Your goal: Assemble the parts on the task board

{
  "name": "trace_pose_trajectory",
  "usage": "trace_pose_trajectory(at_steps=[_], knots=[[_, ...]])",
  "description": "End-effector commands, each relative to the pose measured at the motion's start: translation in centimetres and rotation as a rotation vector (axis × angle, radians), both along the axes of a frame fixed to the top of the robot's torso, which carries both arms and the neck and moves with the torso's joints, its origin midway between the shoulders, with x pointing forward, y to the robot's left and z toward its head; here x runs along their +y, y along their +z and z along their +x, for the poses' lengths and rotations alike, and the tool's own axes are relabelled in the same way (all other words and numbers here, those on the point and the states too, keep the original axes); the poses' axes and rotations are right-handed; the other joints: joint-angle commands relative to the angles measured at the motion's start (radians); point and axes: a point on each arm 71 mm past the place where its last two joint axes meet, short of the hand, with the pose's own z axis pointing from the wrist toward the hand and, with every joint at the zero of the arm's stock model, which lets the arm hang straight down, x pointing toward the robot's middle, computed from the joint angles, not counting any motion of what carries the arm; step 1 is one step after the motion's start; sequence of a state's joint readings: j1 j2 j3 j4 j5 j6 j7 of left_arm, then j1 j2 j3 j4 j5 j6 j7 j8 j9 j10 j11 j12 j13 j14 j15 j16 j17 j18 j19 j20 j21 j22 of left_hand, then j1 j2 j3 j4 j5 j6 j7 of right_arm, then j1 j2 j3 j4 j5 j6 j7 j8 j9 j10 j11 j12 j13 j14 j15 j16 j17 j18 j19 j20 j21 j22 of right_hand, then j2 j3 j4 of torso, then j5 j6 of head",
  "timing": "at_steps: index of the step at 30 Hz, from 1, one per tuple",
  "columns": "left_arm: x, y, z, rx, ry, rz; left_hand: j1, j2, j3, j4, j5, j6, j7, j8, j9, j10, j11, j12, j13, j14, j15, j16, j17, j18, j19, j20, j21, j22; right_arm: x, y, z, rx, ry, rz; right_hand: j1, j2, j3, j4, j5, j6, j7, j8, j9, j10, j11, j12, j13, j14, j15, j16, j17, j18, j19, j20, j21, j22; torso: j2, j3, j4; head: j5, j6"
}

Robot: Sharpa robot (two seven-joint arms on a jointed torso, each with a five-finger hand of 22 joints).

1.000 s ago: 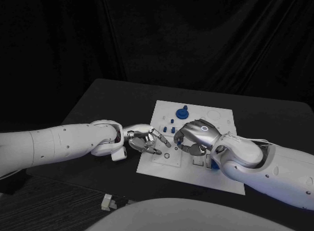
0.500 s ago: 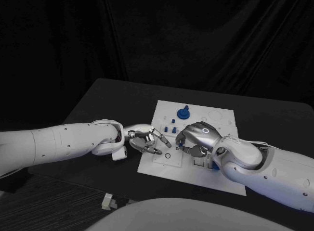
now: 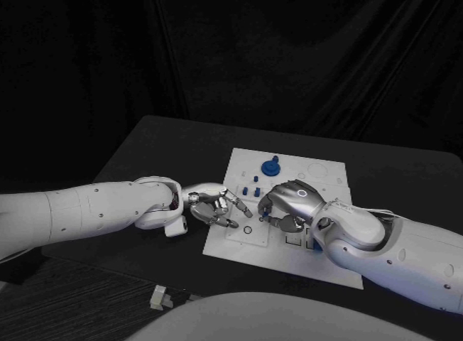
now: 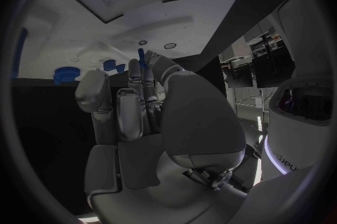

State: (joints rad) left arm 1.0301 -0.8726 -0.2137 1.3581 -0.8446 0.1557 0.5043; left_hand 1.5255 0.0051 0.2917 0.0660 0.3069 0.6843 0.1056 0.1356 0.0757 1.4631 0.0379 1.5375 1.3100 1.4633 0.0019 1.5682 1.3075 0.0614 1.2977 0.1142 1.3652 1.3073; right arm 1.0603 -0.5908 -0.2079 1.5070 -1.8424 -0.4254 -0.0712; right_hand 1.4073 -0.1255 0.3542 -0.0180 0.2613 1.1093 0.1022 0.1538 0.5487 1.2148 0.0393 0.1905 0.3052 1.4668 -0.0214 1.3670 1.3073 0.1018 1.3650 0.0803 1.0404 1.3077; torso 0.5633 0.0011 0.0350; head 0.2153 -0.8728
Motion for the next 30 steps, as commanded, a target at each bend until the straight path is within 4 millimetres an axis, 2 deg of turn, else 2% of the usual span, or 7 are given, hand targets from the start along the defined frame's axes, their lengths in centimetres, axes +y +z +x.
trace_pose_trajectory(at_steps=[1,30], knots=[[-0.15,0.02,-0.12,0.007,-0.008,-0.012,-0.010,-0.001,0.009,-0.001,0.004,0.004,0.003,0.005,0.001,0.043,-0.004,-0.007,0.213,0.107,-0.004,0.003,0.263,0.006,-0.001,-0.004,-0.005,0.174,0.12,-0.01,-0.11,-0.006,0.007,0.004,0.010,-0.002,-0.003,0.001,-0.006,0.003,0.000,-0.006,0.000,0.006,0.000,-0.006,0.000,0.021,-0.009,0.001,0.031,-0.003,0.006,-0.003,0.006,0.132,0.000,0.0001,-0.0003,-0.001,0.000],[0.15,0.04,-0.19,0.008,-0.003,-0.008,-0.010,-0.001,0.009,-0.001,0.004,0.004,0.003,0.005,0.001,0.043,-0.004,-0.007,0.213,0.107,-0.004,0.003,0.263,0.006,-0.001,-0.004,-0.005,0.174,0.63,-0.66,-0.05,0.018,0.001,-0.032,0.011,-0.003,-0.004,0.005,-0.003,-0.001,0.001,-0.011,-0.002,0.003,0.002,-0.011,-0.004,0.018,-0.007,-0.004,0.024,-0.001,0.000,-0.002,-0.009,0.128,0.000,0.0002,0.0001,-0.007,0.000]])
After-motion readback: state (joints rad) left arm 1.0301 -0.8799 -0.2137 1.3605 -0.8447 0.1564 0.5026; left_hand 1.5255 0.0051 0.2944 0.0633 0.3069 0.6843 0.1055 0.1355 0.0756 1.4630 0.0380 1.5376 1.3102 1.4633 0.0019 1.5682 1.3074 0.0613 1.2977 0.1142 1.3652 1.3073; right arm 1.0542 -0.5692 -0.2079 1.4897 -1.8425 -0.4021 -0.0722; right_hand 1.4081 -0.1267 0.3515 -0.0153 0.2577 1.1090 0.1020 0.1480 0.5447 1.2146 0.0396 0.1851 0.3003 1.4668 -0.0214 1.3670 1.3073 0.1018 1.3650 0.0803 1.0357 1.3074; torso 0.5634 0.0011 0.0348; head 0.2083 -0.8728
